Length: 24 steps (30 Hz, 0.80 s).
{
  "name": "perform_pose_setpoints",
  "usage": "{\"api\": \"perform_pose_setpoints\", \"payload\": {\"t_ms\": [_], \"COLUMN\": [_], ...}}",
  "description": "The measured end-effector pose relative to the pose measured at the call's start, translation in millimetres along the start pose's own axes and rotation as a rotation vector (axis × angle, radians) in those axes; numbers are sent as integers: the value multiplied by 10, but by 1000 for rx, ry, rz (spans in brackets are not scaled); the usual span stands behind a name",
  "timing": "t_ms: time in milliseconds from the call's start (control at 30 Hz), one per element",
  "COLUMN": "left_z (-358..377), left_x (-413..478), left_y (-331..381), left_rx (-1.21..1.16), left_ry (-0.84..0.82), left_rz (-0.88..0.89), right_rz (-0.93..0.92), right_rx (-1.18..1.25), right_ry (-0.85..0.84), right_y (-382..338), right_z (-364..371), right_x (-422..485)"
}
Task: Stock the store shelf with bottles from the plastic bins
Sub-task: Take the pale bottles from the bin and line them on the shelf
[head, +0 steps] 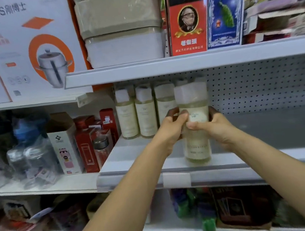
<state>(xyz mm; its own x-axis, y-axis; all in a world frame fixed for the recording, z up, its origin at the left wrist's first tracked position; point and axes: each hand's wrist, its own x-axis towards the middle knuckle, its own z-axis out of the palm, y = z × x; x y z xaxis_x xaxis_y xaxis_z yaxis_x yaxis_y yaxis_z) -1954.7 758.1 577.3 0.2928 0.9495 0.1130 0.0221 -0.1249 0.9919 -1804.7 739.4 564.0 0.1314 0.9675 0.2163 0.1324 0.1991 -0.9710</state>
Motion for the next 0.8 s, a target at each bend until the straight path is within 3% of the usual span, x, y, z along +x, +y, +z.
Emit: {"api": "perform_pose_setpoints", "payload": {"t_ms": [233, 367, 600, 800], "left_z": [195, 293, 370, 390], "left_x": [367, 616, 909, 1199], "left_y": [-294, -425, -726, -917], "left_rx": [3, 93, -56, -21], "left_ry": [19, 70, 37, 98], "left_rz": [42, -32, -102, -144], "right_rz": [-65, -84, -57, -39], "right_rx": [-28, -91, -228, -268], "right_ry": [62, 26, 8, 24], "right_y": [274, 373, 494, 567], "right_z": [-111, -167, -256, -243], "right_x": [359, 637, 1105, 1408]}}
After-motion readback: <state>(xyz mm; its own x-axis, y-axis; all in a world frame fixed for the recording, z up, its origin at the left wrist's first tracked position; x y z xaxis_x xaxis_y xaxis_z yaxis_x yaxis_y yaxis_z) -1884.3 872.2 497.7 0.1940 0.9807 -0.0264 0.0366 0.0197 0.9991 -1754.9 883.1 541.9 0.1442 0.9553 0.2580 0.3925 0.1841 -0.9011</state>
